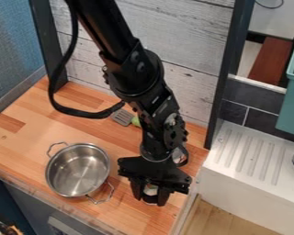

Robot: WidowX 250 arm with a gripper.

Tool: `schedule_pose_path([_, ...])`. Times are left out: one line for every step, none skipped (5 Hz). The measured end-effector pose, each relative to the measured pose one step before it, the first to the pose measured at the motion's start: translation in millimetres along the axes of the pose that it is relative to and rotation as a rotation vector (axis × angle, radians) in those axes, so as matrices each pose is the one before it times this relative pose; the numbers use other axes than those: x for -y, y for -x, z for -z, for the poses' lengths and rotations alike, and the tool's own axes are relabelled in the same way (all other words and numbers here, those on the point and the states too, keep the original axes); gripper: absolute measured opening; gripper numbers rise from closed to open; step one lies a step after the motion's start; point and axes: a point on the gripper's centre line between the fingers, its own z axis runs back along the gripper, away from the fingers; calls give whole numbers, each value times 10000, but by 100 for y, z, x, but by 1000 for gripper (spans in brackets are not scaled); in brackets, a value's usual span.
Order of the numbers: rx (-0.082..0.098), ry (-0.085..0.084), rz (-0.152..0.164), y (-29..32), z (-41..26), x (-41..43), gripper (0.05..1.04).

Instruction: Move the black and white object to the top left of the table

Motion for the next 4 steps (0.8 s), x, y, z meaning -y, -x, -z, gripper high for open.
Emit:
schedule_pose_path([32, -24, 54, -50, 0, -38, 397])
schedule_pose_path([7, -167, 72, 30, -295, -300, 388])
schedule_pose_path([455, -30, -78, -915, -2053, -755, 388])
schedule_pose_path([512, -69, -906, -1152, -2132, -2494, 388])
